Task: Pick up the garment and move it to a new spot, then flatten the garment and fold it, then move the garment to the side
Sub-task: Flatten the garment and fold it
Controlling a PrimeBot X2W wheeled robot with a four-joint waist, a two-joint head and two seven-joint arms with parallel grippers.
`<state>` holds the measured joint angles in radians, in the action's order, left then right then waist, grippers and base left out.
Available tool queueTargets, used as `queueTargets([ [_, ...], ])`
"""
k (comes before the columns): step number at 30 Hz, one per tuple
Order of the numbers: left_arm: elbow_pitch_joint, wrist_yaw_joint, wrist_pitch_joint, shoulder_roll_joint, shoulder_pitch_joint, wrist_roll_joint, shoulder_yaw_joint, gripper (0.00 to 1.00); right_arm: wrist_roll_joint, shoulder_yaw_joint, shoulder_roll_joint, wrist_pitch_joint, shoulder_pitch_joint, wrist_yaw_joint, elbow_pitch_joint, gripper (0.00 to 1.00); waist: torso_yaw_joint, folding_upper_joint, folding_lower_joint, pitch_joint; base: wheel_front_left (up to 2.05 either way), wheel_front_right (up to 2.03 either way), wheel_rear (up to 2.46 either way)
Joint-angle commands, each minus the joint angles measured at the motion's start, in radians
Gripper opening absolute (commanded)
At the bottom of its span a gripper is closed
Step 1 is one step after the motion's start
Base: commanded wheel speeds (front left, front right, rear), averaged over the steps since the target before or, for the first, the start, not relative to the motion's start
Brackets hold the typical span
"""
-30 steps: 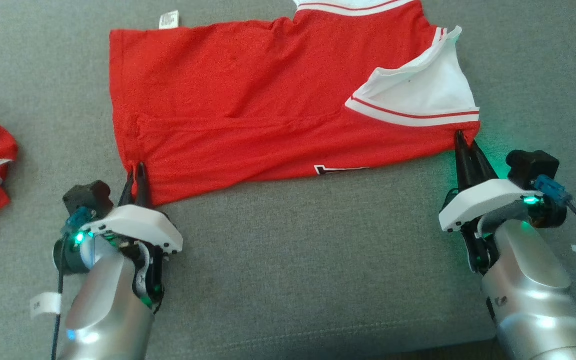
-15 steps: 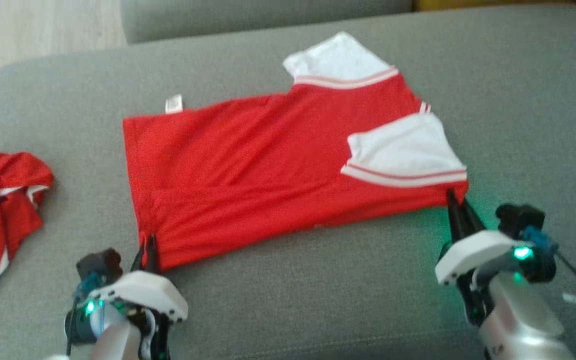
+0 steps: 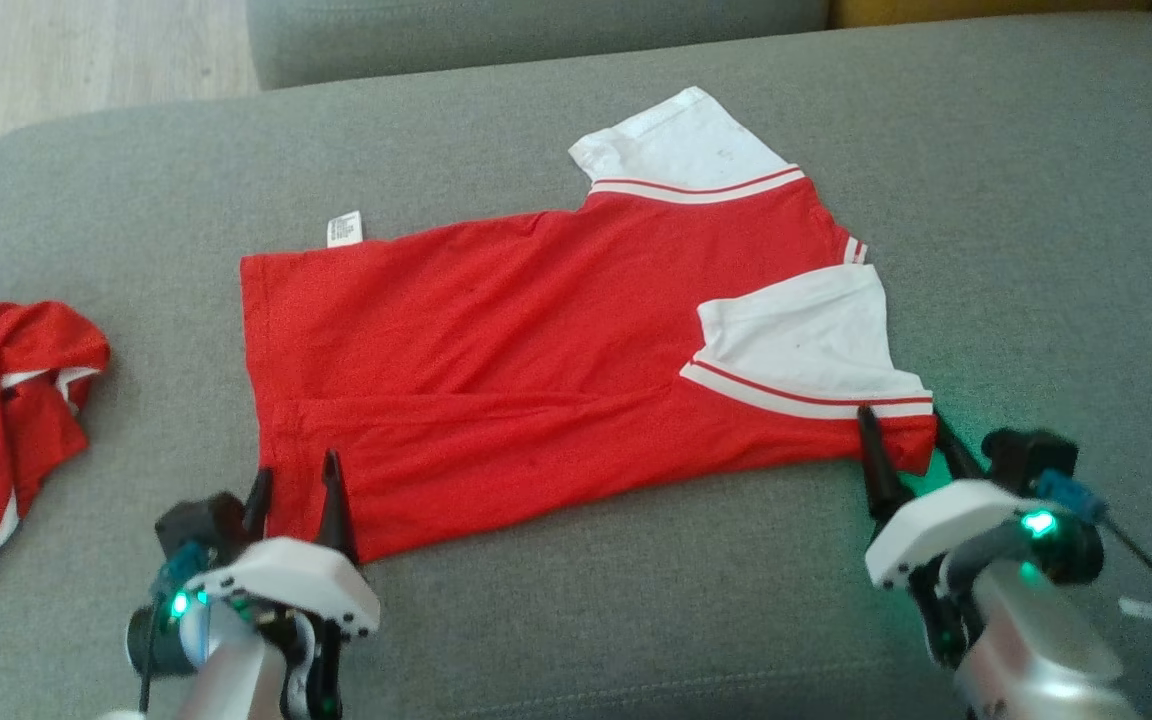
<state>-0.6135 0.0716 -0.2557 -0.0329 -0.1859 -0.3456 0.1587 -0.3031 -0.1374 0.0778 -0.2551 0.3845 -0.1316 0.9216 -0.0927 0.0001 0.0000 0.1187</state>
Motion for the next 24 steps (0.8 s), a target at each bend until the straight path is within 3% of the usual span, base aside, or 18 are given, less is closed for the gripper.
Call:
queueTargets([
  [1, 0.034, 0.003, -0.006, -0.017, -0.063, 0.013, -0.023, 1.00, 0.009, -0.009, 0.011, -0.006, 0.045, 0.001, -0.033, 1.00, 0.001, -0.0001, 0.0000, 0.011, 0.00, 0.00, 0.00],
  [5, 0.006, -0.010, -0.006, -0.027, -0.143, 0.041, -0.029, 1.00, 0.023, 0.013, 0.025, -0.006, 0.085, 0.001, -0.074, 1.00, 0.004, -0.0001, 0.0000, 0.037, 0.00, 0.00, 0.00],
  [9, -0.068, -0.036, 0.004, -0.072, -0.276, 0.061, -0.024, 1.00, 0.040, -0.001, 0.029, -0.006, 0.148, 0.001, -0.106, 1.00, -0.002, -0.0001, 0.0000, 0.072, 0.00, 0.00, 0.00],
  [24, -0.272, -0.107, 0.207, -0.248, -0.651, 0.111, 0.015, 1.00, -0.014, -0.121, -0.013, 0.003, 0.344, 0.001, -0.150, 1.00, -0.048, -0.0001, 0.0000, 0.207, 0.00, 0.00, 0.00],
])
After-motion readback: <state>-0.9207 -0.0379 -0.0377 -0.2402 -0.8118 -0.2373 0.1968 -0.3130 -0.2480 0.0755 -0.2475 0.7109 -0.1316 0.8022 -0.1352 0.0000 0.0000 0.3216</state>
